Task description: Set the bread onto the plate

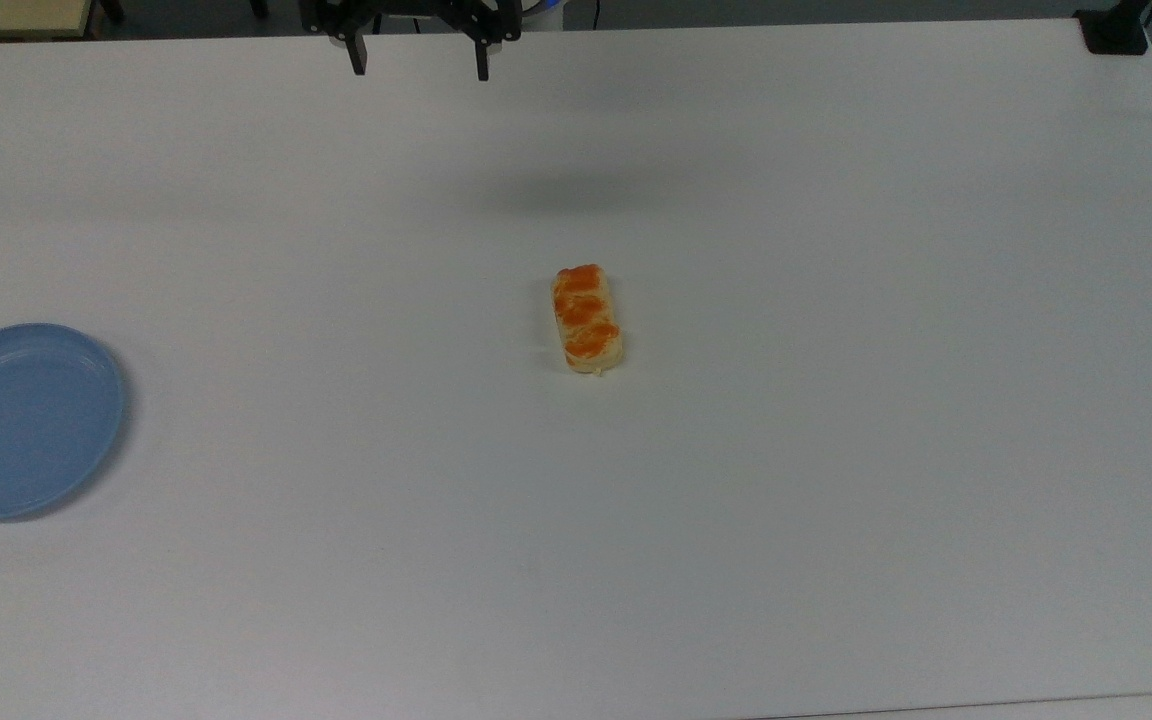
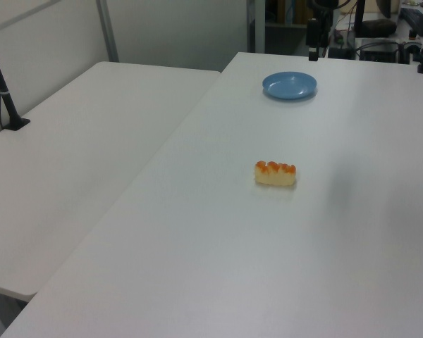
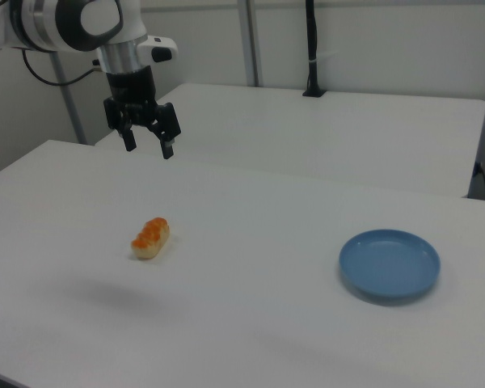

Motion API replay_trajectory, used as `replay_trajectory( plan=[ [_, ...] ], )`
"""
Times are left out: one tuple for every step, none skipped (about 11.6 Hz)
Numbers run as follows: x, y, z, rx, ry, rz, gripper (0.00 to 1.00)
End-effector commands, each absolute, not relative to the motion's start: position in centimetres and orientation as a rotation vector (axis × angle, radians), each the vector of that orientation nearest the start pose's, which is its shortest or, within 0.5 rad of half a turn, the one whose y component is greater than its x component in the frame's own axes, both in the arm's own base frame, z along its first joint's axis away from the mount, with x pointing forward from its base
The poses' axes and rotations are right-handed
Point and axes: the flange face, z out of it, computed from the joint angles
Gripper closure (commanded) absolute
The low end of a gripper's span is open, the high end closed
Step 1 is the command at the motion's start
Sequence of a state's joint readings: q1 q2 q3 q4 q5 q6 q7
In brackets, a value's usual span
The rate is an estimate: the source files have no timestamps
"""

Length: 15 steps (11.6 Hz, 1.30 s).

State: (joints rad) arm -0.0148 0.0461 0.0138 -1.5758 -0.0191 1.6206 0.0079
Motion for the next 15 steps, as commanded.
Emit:
replay_trajectory(
  plan=[
    [56.4, -0.2, 60.2, -3.154, -0.008, 0.017, 0.0],
    [56.4, -0.2, 60.1, -3.154, -0.015, 0.019, 0.0],
    [56.3, -0.2, 59.9, -3.154, -0.023, 0.036, 0.0],
    [56.1, -0.3, 59.8, -3.155, -0.039, 0.068, 0.0],
    [55.9, -0.4, 59.5, -3.158, -0.059, 0.1, 0.0],
    [55.9, -0.3, 59.5, -3.159, -0.068, 0.112, 0.0],
    [55.9, -0.3, 59.4, -3.16, -0.066, 0.115, 0.0],
    [55.9, -0.3, 59.4, -3.162, -0.069, 0.112, 0.0],
    [56.1, -0.3, 59.2, -3.162, -0.071, 0.115, 0.0],
    [56.6, 0.3, 58.1, -3.17, -0.097, 0.127, 0.0],
    [57.0, 0.2, 57.8, -3.176, -0.125, 0.114, 0.0],
    [57.4, 0.4, 57.8, -3.165, -0.195, 0.064, 0.0],
    [57.6, 0.6, 56.8, -3.16, -0.226, 0.054, 0.0],
    [57.8, 1.6, 55.5, -3.156, -0.253, 0.053, 0.0],
    [57.9, 2.7, 54.4, -3.152, -0.283, 0.038, 0.0]
  ],
)
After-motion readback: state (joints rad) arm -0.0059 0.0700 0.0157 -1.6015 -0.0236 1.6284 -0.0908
